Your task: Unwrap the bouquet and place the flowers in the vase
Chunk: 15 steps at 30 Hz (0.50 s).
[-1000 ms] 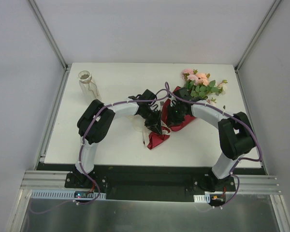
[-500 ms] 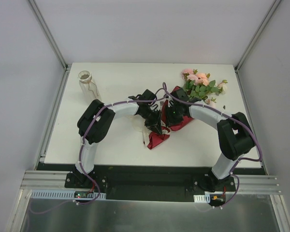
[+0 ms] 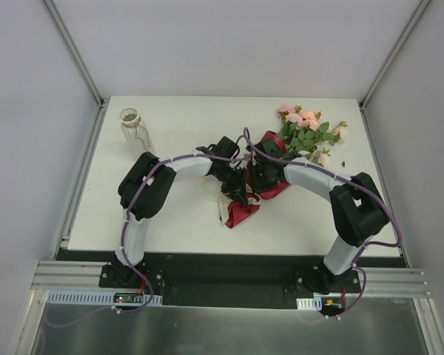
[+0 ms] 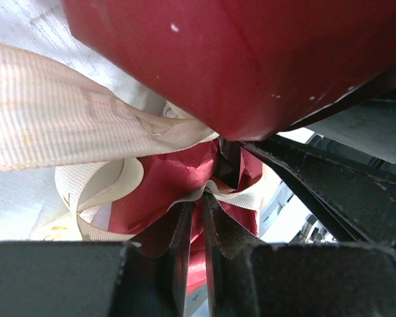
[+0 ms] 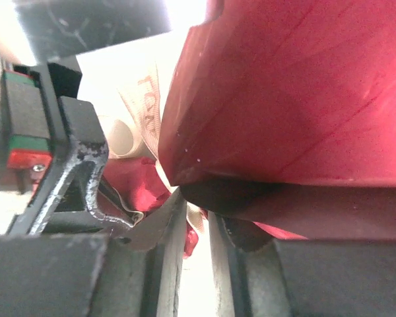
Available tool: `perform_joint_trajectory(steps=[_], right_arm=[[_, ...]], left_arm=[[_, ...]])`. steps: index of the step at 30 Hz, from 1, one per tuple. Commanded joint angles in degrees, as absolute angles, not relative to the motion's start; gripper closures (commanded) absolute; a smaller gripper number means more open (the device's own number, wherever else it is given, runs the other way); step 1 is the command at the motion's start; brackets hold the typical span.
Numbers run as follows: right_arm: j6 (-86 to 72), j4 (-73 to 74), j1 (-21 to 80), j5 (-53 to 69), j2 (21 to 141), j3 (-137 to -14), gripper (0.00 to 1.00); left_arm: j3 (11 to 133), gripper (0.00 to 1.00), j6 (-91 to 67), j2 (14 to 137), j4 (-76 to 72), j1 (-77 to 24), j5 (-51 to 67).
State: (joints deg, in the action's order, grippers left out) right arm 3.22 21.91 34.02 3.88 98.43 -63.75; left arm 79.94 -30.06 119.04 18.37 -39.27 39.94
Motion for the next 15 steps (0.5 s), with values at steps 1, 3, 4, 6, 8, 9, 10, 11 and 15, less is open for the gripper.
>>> perform_joint_trajectory(steps=[1,3,4,6,8,9,10,11,15], right_arm=[[4.7,16.1,36.2,2.5,97.5,-65.4,0.80],[5.0,16.6,36.1,2.4,98.9,-65.8,0.85],[5.1,16.7,36.2,2.1,99.2,-66.1,0.89],[5.1,17.0,36.3,1.8,99.5,-66.4,0.94],[4.8,17.1,36.3,1.6,99.0,-66.5,0.99],[4.6,17.1,36.3,1.4,98.5,-66.5,1.00],[4.4,17.5,36.3,0.9,97.6,-66.5,1.00],[4.0,17.7,36.3,0.5,96.9,-66.7,0.99],[1.9,19.8,36.4,-4.6,94.5,-67.9,1.00]], left_arm=[[79.5,0.89,-28.5,121.0,19.2,-39.6,39.3],[79.5,0.89,-28.4,121.1,19.2,-39.6,39.4],[79.5,0.89,-28.5,121.0,19.2,-39.6,39.4],[79.4,0.89,-28.4,120.9,19.2,-39.6,39.3],[79.4,0.90,-28.3,120.9,19.2,-39.6,39.1],[79.3,0.90,-28.3,121.0,19.2,-39.6,39.2],[79.3,0.91,-28.4,121.1,19.2,-39.6,39.1],[79.3,0.91,-28.3,121.2,19.2,-39.6,39.1],[79.7,0.94,-28.6,122.0,19.5,-39.6,39.0]])
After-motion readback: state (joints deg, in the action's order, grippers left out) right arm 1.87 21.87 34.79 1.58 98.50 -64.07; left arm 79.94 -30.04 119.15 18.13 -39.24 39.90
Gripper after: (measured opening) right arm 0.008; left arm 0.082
